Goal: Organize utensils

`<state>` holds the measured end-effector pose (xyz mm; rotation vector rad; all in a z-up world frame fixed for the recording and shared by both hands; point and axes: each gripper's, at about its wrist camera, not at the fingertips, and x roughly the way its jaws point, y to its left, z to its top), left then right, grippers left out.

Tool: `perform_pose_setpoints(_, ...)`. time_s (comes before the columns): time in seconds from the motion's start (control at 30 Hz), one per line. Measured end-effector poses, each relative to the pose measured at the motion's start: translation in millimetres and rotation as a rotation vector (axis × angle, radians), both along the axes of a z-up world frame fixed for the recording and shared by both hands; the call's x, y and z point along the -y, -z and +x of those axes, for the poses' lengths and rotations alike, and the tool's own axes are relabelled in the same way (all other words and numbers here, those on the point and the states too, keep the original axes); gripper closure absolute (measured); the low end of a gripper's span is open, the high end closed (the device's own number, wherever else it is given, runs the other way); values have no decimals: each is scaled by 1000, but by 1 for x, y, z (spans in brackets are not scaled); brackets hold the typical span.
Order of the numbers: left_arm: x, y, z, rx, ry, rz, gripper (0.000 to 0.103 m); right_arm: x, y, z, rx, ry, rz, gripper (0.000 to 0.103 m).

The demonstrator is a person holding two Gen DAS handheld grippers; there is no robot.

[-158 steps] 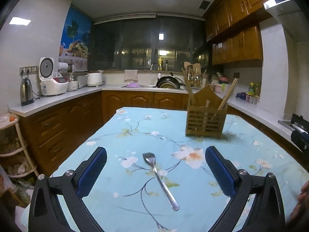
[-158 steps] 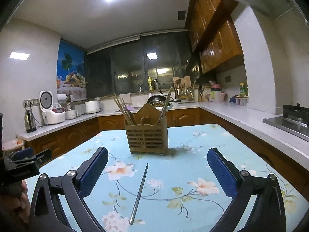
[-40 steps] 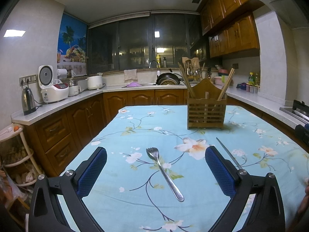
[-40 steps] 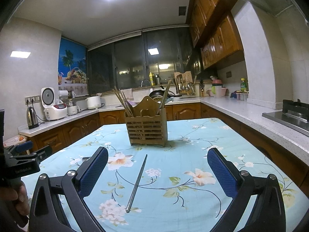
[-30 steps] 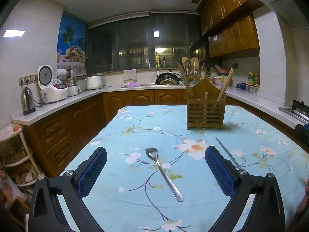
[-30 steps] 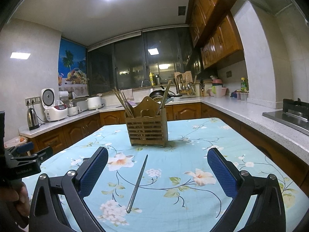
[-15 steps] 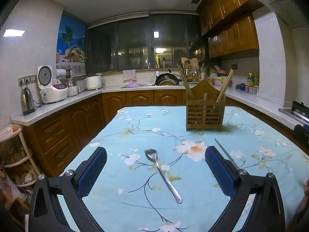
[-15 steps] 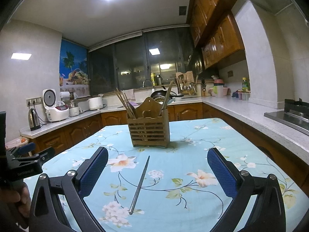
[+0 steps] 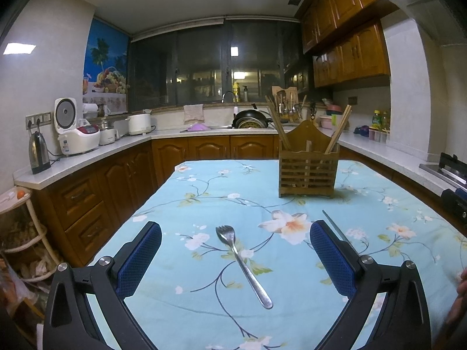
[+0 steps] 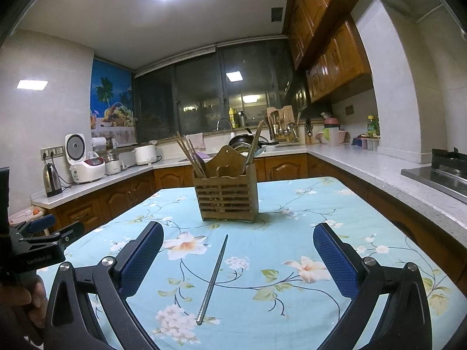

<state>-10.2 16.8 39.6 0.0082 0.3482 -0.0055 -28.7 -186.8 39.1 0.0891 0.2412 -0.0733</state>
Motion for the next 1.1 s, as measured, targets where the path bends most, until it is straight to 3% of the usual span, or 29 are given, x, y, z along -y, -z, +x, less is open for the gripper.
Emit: perform_pose_setpoints(1.1,9,-5,11,-22,25,-22,1,4,9,18,-50,2,29,0)
